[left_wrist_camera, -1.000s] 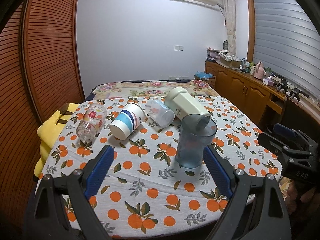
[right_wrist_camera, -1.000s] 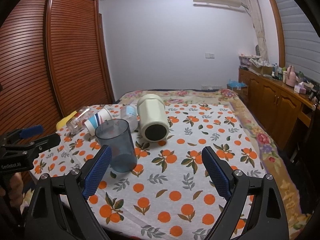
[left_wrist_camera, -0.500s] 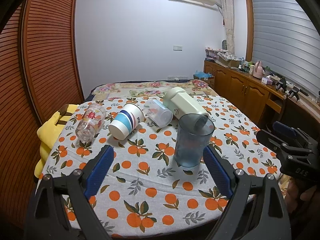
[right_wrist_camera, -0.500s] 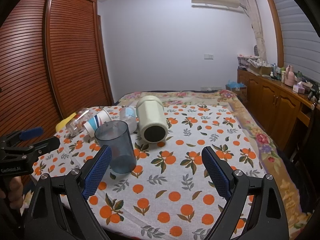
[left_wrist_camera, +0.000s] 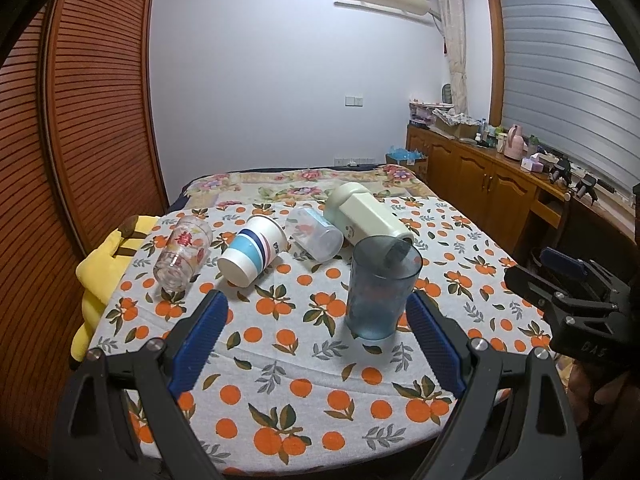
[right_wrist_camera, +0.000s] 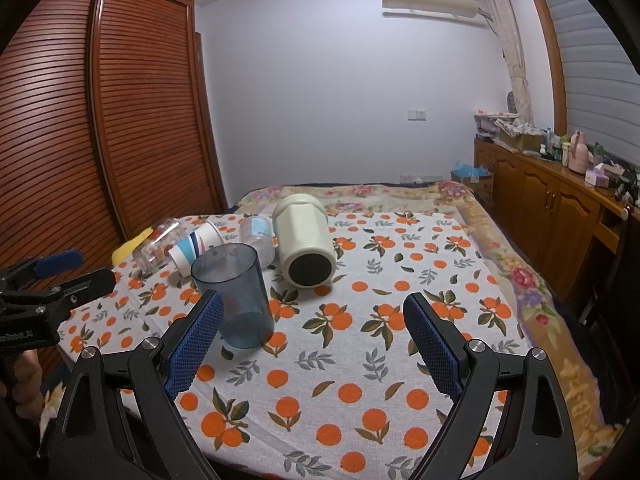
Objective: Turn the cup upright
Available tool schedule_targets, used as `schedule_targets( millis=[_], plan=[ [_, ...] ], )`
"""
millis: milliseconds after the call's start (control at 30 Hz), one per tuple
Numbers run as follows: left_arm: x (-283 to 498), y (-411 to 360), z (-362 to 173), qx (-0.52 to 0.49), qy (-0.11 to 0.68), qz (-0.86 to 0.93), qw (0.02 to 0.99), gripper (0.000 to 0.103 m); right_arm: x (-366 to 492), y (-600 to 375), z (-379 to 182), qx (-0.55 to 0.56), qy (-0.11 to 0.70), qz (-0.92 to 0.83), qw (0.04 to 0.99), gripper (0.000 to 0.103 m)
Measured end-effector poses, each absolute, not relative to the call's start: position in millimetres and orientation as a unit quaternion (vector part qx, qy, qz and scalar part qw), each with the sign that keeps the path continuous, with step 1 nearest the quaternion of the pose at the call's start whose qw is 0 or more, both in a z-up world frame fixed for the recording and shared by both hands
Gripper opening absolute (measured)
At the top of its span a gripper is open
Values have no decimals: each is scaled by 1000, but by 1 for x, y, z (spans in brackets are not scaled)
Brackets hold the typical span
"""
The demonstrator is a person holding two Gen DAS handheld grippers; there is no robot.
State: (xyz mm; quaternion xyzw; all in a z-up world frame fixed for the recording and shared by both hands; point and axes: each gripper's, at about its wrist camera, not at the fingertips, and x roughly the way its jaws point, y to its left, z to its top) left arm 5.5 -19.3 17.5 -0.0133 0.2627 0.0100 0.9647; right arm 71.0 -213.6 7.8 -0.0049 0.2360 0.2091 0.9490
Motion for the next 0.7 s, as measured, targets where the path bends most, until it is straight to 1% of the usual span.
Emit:
schedule_targets(
  millis=[700],
  plan=[
    [2,-21,22,-12,257,10,966,91,71,-214,10,-5,233,207,950,93]
  ],
)
